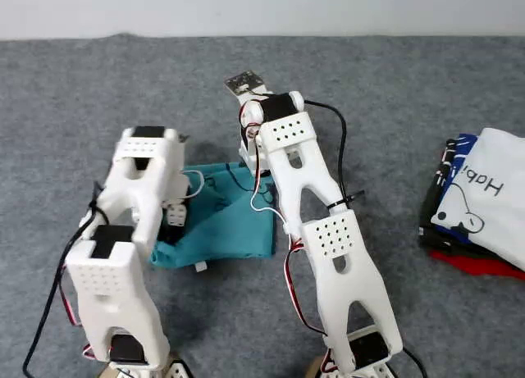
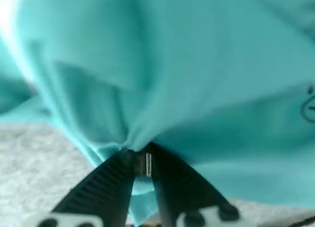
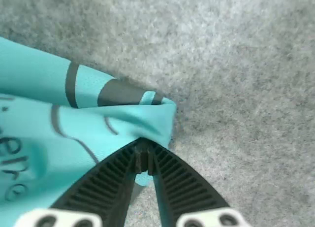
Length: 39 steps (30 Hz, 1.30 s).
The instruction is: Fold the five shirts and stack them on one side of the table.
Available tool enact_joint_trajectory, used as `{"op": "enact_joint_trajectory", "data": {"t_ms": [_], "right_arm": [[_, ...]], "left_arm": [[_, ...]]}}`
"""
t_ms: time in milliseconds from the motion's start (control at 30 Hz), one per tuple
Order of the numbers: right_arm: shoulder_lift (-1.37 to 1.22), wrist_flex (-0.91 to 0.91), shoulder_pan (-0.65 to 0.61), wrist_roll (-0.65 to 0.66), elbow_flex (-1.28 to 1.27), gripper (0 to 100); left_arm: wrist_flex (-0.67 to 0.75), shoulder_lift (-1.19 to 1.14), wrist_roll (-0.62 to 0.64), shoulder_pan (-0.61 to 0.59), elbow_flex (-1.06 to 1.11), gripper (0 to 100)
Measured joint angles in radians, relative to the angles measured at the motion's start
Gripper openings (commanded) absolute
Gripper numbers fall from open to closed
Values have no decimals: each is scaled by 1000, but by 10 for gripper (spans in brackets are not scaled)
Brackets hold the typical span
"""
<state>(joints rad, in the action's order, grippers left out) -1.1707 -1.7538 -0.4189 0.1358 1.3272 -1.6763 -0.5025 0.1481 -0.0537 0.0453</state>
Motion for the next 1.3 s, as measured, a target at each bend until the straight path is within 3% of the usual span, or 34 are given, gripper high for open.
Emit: {"op": "enact_joint_trajectory", "data": {"t_ms": [200, 500, 733, 1300], "right_arm": [[0, 0, 0, 0, 0, 9], [0, 0, -3, 0, 0, 9], [44, -2, -20, 0, 0, 9], [71, -3, -35, 0, -84, 9]], "left_arm": [[-41, 114, -25, -37, 29, 5], [-46, 313, 5, 0, 60, 5], [57, 333, 75, 8, -34, 5], [117, -41, 103, 98, -391, 5]]}}
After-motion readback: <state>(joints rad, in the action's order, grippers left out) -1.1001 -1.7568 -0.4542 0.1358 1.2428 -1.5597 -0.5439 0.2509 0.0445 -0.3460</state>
